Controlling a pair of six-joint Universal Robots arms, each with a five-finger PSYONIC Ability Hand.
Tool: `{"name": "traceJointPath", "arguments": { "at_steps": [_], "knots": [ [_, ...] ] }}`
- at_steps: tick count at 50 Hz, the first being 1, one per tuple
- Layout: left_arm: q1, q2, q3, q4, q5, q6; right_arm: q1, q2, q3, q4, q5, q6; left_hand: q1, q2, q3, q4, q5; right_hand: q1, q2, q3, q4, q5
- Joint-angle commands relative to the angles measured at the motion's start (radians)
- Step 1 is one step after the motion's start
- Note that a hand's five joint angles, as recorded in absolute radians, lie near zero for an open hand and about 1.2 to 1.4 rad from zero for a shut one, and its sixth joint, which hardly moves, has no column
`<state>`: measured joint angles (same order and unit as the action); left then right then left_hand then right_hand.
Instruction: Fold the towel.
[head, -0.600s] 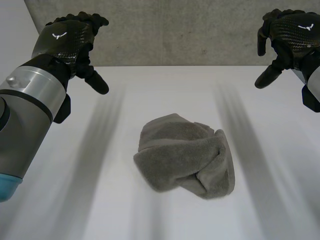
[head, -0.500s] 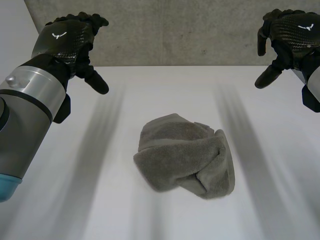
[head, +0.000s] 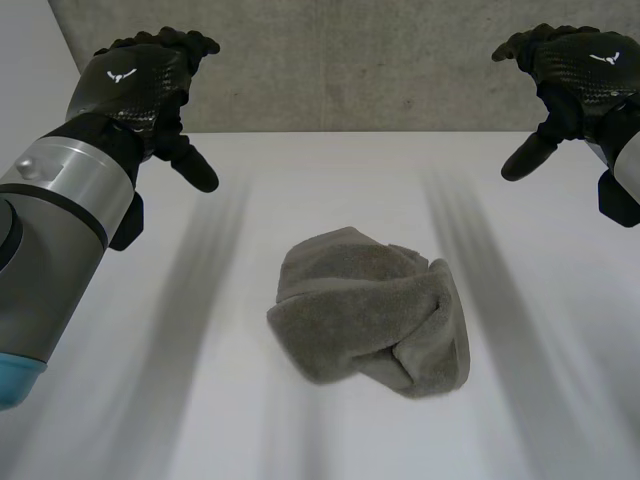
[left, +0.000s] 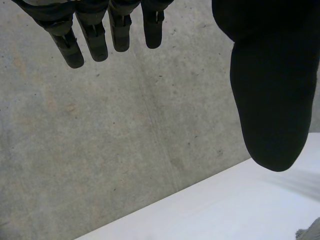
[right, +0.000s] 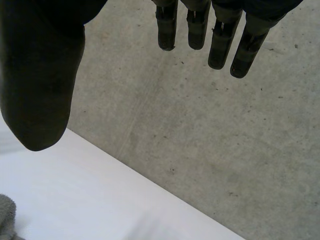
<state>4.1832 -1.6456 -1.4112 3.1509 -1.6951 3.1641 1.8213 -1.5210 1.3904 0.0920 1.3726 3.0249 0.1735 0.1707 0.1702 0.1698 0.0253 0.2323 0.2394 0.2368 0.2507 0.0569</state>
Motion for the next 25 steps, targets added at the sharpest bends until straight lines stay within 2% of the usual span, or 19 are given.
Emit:
{"name": "traceJointPath", "arguments": {
  "at_steps": [1,19,22,24,25],
  "knots": [
    [0.0,-0.002,-0.002,0.001,0.0,0.0,0.0,-0.002,0.002,-0.002,0.011,0.0,0.005,0.008,0.008,0.008,-0.022,-0.058,-0.065,-0.062,-0.076,-0.057],
    [0.0,-0.003,-0.009,0.0,0.003,0.007,0.001,-0.007,0.01,-0.006,-0.003,-0.014,0.034,0.037,0.037,0.038,0.008,-0.058,-0.065,-0.062,-0.076,-0.057],
    [-0.002,-0.01,-0.032,-0.011,0.015,0.013,0.0,-0.001,-0.002,0.011,-0.017,-0.05,0.075,0.078,0.078,0.079,0.049,-0.058,-0.065,-0.062,-0.076,-0.057],
    [-0.005,-0.013,-0.06,-0.014,0.017,0.014,0.0,0.008,0.009,0.073,-0.055,-0.176,0.084,0.087,0.087,0.088,0.058,-0.058,-0.065,-0.062,-0.076,-0.057],
    [-0.005,-0.016,-0.092,-0.014,0.023,0.019,0.0,0.008,0.009,0.074,-0.055,-0.176,0.133,0.136,0.137,0.137,0.107,-0.058,-0.065,-0.062,-0.076,-0.057]
  ]
}}
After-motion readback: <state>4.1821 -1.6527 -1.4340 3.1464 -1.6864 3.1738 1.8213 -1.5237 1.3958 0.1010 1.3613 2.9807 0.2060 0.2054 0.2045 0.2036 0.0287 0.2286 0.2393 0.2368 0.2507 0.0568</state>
